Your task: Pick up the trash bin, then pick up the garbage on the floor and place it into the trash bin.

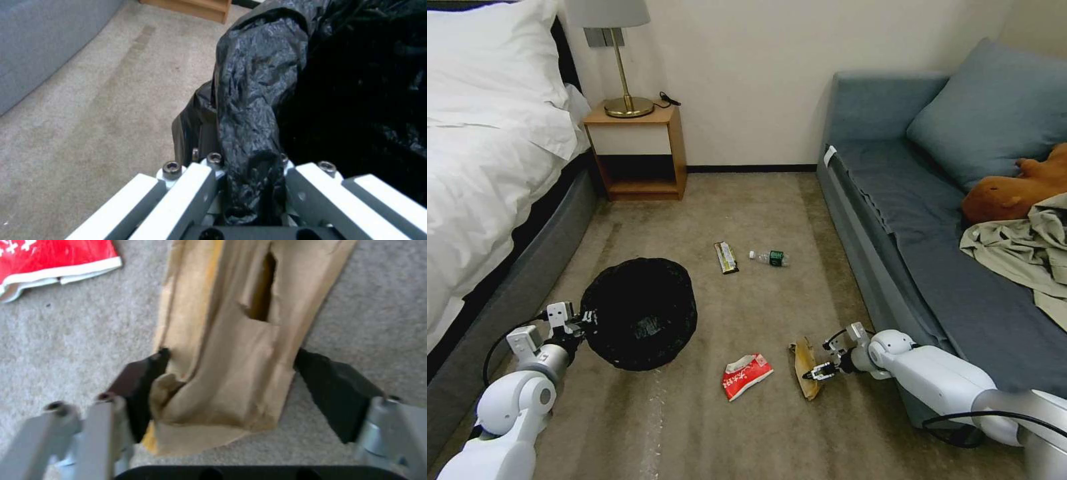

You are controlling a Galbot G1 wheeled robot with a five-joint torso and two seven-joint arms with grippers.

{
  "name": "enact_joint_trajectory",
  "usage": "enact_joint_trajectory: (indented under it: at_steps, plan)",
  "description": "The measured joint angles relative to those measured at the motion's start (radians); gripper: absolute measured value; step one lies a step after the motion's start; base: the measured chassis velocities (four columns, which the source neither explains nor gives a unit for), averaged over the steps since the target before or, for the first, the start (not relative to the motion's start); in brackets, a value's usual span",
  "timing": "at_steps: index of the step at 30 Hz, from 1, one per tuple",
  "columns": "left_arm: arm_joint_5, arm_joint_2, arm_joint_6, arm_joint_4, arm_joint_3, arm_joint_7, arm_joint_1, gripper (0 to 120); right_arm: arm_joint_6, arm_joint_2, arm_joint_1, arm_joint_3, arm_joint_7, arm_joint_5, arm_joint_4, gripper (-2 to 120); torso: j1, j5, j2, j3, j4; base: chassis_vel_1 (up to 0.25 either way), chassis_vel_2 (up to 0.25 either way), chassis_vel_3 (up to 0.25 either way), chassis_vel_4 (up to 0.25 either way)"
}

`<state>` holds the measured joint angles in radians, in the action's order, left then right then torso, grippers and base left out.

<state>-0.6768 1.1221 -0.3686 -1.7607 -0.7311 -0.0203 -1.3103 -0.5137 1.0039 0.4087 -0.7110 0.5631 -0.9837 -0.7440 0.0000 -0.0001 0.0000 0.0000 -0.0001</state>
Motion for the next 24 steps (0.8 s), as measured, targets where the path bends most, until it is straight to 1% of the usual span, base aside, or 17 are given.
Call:
enact_joint_trajectory:
  at_steps: [2, 3, 5, 6, 7, 8, 9, 10, 11, 12, 14, 15, 16, 17, 18, 19, 24]
  plan:
    - [0.0, 0.001, 0.0, 0.0, 0.0, -0.001, 0.0, 3, 0.002, -0.001, -0.001, -0.004, 0.012, 0.002, -0.003, 59, 0.0, 0.0002, 0.0, 0.0, 0.0001, 0.0, 0.0, 0.0, 0.0]
    - [0.0, 0.001, 0.0, 0.0, 0.0, -0.001, 0.0, 3, 0.002, -0.001, -0.001, -0.004, 0.012, 0.002, -0.003, 59, 0.0, 0.0002, 0.0, 0.0, 0.0001, 0.0, 0.0, 0.0, 0.0]
    - [0.0, 0.001, 0.001, 0.0, -0.001, -0.001, 0.0, 3, 0.004, -0.002, -0.001, -0.005, 0.015, 0.003, -0.005, 47, 0.0, 0.0002, 0.0, 0.0, 0.0002, 0.0, 0.0, 0.0, 0.0]
    - [0.0, 0.001, 0.001, 0.0, -0.001, -0.001, 0.0, 3, 0.004, -0.002, -0.001, -0.005, 0.015, 0.003, -0.005, 47, 0.0, 0.0002, 0.0, 0.0, 0.0002, 0.0, 0.0, 0.0, 0.0]
    - [0.0, 0.001, 0.001, 0.0, -0.001, -0.001, 0.0, 3, 0.006, -0.002, -0.001, -0.005, 0.016, 0.004, -0.005, 40, 0.0, 0.0003, 0.0, 0.0, 0.0001, 0.0, 0.0, 0.0, 0.0]
    - [0.0, 0.001, 0.001, -0.001, -0.002, -0.001, 0.0, 3, 0.008, -0.002, 0.0, -0.006, 0.016, 0.004, -0.004, 36, 0.0, 0.0002, 0.0, 0.0, 0.0001, 0.0, 0.0, 0.0, 0.0]
    - [0.0, 0.001, 0.001, -0.001, -0.002, -0.001, 0.0, 3, 0.008, -0.002, 0.0, -0.006, 0.016, 0.004, -0.004, 36, 0.0, 0.0002, 0.0, 0.0, 0.0001, 0.0, 0.0, 0.0, 0.0]
    - [-0.001, 0.001, 0.001, -0.003, -0.002, -0.002, 0.0, 3, 0.011, -0.002, 0.001, -0.006, 0.017, 0.006, -0.004, 28, 0.0, 0.0002, 0.0, 0.0, 0.0001, 0.0, 0.0, 0.0, 0.0]
    - [-0.002, 0.0, 0.001, -0.004, -0.002, -0.002, -0.001, 3, 0.013, -0.002, 0.001, -0.007, 0.017, 0.006, -0.004, 25, 0.0, 0.0002, 0.0, 0.0, 0.0001, 0.0, 0.0, 0.0, 0.0]
    - [-0.002, 0.0, 0.001, -0.004, -0.002, -0.002, -0.001, 3, 0.013, -0.002, 0.001, -0.007, 0.017, 0.006, -0.004, 25, 0.0, 0.0002, 0.0, 0.0, 0.0001, 0.0, 0.0, 0.0, 0.0]
    - [-0.003, -0.001, 0.001, -0.005, -0.003, -0.002, 0.0, 3, 0.019, -0.001, 0.004, -0.007, 0.017, 0.006, -0.004, 14, 0.0, 0.0003, 0.0, 0.0, 0.0001, 0.0, 0.0, 0.0, 0.0]
    - [-0.003, -0.001, 0.001, -0.005, -0.003, -0.002, 0.0, 3, 0.019, -0.001, 0.004, -0.007, 0.017, 0.006, -0.004, 14, 0.0, 0.0003, 0.0, 0.0, 0.0001, 0.0, 0.0, 0.0, 0.0]
    - [-0.004, -0.001, 0.001, -0.005, -0.003, -0.002, 0.001, 3, 0.021, -0.001, 0.004, -0.006, 0.016, 0.006, -0.005, 7, 0.0, 0.0002, 0.0, 0.0, 0.0001, 0.0, 0.0, 0.0, 0.0]
    - [-0.004, -0.001, 0.001, -0.006, -0.002, -0.002, 0.002, 3, 0.023, -0.002, 0.004, -0.006, 0.015, 0.005, -0.007, 2, 0.0, 0.0003, 0.0, 0.0, 0.0002, 0.0, 0.0, 0.0, 0.0]
    - [-0.004, -0.001, 0.001, -0.006, -0.002, -0.002, 0.002, 3, 0.023, -0.002, 0.004, -0.006, 0.015, 0.005, -0.007, 2, 0.0, 0.0003, 0.0, 0.0, 0.0002, 0.0, 0.0, 0.0, 0.0]
    - [-0.004, 0.0, 0.001, -0.006, -0.001, -0.002, 0.002, 3, 0.025, -0.004, 0.004, -0.005, 0.012, 0.005, -0.01, 0, 0.0, 0.0003, 0.0, 0.0, 0.0001, 0.0, 0.0, 0.0, 0.0]
    - [-0.005, 0.0, 0.001, -0.009, 0.004, -0.002, 0.005, 3, 0.031, -0.025, -0.002, -0.002, 0.002, -0.005, -0.035, 0, 0.0, 0.0002, 0.0, 0.0, 0.0001, 0.0, 0.0, 0.0, 0.0]
